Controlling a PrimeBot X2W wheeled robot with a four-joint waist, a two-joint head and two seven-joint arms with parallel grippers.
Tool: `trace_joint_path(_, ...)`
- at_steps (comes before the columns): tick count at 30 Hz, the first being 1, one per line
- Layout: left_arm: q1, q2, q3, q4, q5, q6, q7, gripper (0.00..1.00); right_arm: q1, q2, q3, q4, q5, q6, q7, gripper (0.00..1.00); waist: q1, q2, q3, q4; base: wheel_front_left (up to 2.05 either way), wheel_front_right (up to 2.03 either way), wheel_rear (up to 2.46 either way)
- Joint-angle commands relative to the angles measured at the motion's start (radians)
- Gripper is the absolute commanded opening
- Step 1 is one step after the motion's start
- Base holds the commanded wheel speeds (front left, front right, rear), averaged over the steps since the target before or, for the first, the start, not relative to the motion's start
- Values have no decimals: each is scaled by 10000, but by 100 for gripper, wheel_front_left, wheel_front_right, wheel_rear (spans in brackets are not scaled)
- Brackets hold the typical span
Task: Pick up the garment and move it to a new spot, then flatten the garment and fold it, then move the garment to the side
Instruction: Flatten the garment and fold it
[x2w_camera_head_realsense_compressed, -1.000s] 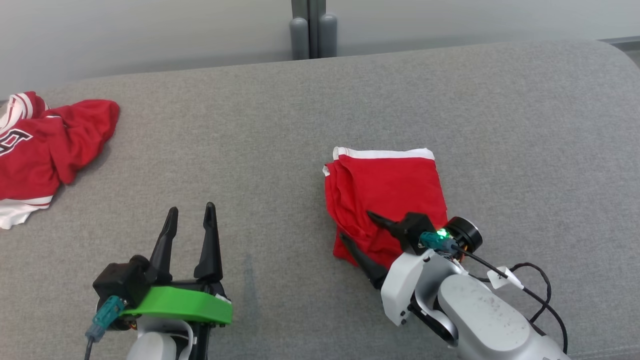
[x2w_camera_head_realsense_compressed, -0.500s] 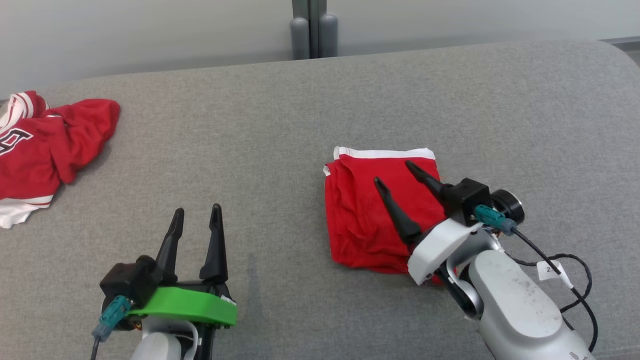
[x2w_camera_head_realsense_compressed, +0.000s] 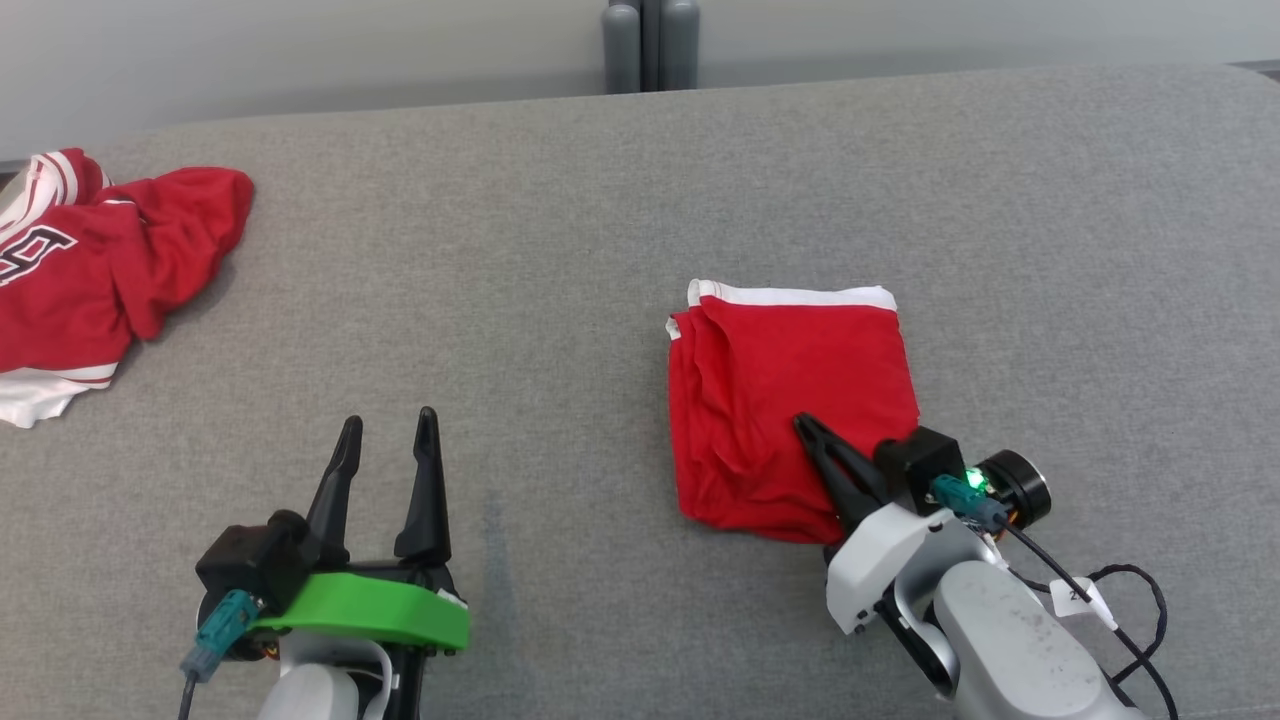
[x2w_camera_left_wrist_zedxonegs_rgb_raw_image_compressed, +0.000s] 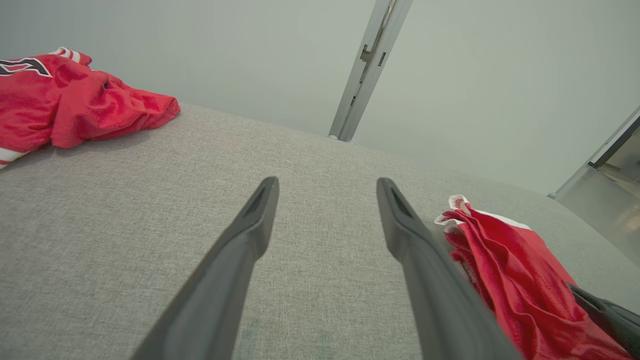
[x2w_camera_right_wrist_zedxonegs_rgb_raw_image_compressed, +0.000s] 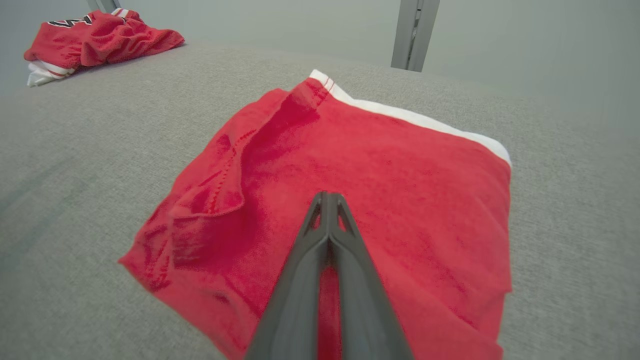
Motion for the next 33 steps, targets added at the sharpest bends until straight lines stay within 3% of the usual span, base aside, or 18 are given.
trace_joint_path(1, -190, 17, 30, 10, 50, -20, -8, 100, -155, 0, 131, 117, 32, -11, -80, 0, 0, 0, 48, 72, 0, 0, 0)
trace_joint_path(15, -141, 17, -77, 108, -32, -49, -8, 100, -868, 15, 2892, 1054, 883, -11, -183, 0, 0, 0, 33, 444, 0, 0, 0)
trace_joint_path(25, 58, 17, 74, 137, 208, -18, -8, 100, -905, 20, 3212, 536, 835, -11, -188, 0, 0, 0, -347, 132, 0, 0, 0)
trace_joint_path(29, 12, 18, 133, 145, 390, -29, -8, 100, -679, 23, 2979, -107, 740, -11, -189, 53, 0, 0, -555, -23, 0, 0, 0)
trace_joint_path(30, 1, 18, 141, 152, 391, -32, -8, 100, -625, 24, 2898, -271, 706, -11, -187, 84, 0, 0, -601, -54, 0, 0, 0)
trace_joint_path(31, -12, 18, 156, 170, 434, -37, -8, 100, -552, 17, 2782, -475, 670, -11, -187, 100, 0, 0, -660, -93, 0, 0, 0)
trace_joint_path(33, -16, 18, 174, 183, 469, -42, -8, 100, -433, 19, 2513, -825, 632, -11, -189, 100, 0, 0, -766, -157, 0, 0, 0)
